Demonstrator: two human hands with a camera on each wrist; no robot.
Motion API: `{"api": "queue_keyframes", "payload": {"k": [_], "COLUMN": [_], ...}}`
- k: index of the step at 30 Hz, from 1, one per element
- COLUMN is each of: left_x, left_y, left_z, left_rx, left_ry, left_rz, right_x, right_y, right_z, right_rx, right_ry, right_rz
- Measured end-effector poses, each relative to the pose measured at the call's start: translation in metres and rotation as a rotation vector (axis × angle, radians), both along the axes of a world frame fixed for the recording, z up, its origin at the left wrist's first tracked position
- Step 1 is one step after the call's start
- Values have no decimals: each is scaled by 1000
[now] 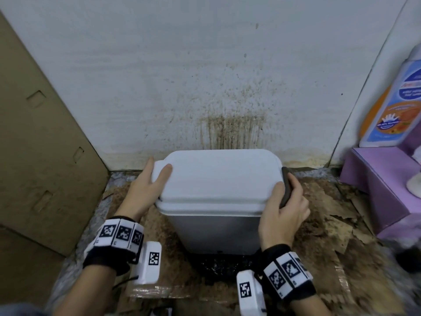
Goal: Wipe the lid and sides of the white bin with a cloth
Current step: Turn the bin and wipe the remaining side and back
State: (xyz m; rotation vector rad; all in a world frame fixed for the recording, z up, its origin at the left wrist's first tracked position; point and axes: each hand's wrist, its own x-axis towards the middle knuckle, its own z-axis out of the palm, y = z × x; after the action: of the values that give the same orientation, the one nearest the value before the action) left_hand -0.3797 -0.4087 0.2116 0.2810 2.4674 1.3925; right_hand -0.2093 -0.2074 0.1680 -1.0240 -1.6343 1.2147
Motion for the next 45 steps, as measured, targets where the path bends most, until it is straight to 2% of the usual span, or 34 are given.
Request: {"api": "queue_keyframes", "payload": {"k": [6,11,13,18,22,23,26,28,31,35,40,45], "left_x": [-1,1,7,23,32,32,33,34,33,27,28,28], "left_y": [-2,-1,-4,-1,3,4,6,6,4,1,0,-3], "left_z": [-9,-19,-22,-26,-29,-30,-31,-31,-32,-37,-36,-32], "left_rx": [-8,-101,-127,-212,-255,-265,-294,-310,-317,-340,-329,-351], "left_ry": [40,198,284,469,559,567,586,595,603,637,626,608], "left_rz": [17,55,71,-57,-125,-137,-143,-140,-150,-178,-162,-187], "right_x": [5,8,9,11,-8,-14,-33,-44,-61,-77,-65,-41], "right_y": [19,38,45,46,22,14,-18,-43,-75,-84,-50,-3], "right_z": [2,-1,4,42,61,61,56,54,47,46,39,36], "right_rx": [-158,-295,-282,-4,327,408,676,754,803,821,963,877], "right_ry": [144,168,146,9,-132,-216,-685,-845,-866,-776,-717,-719], "right_rz": [55,68,44,47,249,314,425,481,538,622,652,516]}}
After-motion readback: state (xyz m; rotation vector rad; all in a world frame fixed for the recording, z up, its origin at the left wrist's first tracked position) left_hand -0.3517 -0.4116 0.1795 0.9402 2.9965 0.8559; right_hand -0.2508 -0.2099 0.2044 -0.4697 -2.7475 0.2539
